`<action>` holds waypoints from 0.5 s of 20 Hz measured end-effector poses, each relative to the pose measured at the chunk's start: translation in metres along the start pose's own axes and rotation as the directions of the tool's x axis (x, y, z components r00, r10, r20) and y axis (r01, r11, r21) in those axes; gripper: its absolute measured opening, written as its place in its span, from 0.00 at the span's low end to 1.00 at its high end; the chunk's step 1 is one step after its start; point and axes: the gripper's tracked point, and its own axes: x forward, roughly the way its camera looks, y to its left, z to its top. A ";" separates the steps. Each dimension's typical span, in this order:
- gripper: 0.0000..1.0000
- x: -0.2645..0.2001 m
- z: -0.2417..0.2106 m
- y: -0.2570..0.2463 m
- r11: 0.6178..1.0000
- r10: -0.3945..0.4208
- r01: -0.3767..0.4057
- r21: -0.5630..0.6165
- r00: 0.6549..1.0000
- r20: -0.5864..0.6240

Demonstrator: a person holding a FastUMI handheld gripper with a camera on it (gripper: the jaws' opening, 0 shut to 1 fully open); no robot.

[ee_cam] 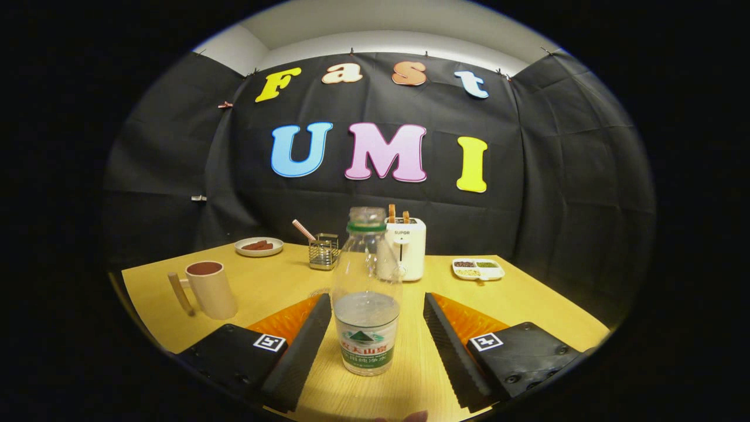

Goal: Take the bottle from table, then pour the juice into the cup, finally place the bottle on the coaster

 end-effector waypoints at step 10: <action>0.78 0.037 -0.036 -0.001 0.999 -0.035 0.036 0.029 0.998 -0.046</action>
